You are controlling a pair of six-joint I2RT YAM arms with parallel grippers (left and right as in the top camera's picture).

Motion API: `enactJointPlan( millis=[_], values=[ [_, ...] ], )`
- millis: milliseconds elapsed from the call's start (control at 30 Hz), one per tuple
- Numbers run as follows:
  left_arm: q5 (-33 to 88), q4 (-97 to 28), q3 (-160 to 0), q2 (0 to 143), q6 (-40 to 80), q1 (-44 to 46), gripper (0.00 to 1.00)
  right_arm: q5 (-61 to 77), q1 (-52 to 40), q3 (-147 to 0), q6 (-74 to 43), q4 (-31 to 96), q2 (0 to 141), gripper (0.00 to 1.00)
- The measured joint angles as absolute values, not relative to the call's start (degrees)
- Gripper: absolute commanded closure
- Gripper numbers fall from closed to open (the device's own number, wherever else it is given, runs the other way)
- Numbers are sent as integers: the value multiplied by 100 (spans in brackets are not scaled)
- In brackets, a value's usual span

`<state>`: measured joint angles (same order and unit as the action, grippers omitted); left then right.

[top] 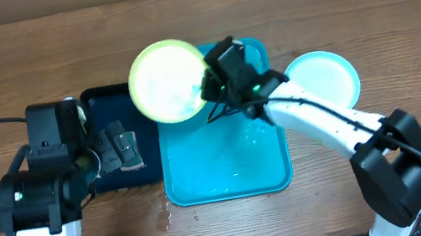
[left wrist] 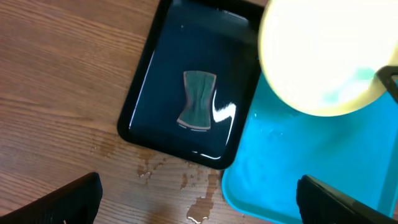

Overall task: Clean dirty plates on tray and stack at the side
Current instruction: 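Lift the yellow plate by its rim with the right gripper and swing left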

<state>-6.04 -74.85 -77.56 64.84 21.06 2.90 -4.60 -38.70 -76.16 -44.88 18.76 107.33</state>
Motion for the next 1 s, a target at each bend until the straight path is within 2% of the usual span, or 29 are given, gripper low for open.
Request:
enactJointPlan(
  millis=[333,700,1000],
  values=[
    [-604,-7483,-7756,7223,2106,290,0,-2174,-5078,-7618,-3500,539,11118,96],
    [-607,-7478,-7758,8149,2104,290,0,-3225,-5135,-7614,-1011,-1566,11212,96],
    [-607,-7478,-7758,8689,2104,290,0,-3347,-5137,-7616,-353,-1979,11212,96]
  ],
)
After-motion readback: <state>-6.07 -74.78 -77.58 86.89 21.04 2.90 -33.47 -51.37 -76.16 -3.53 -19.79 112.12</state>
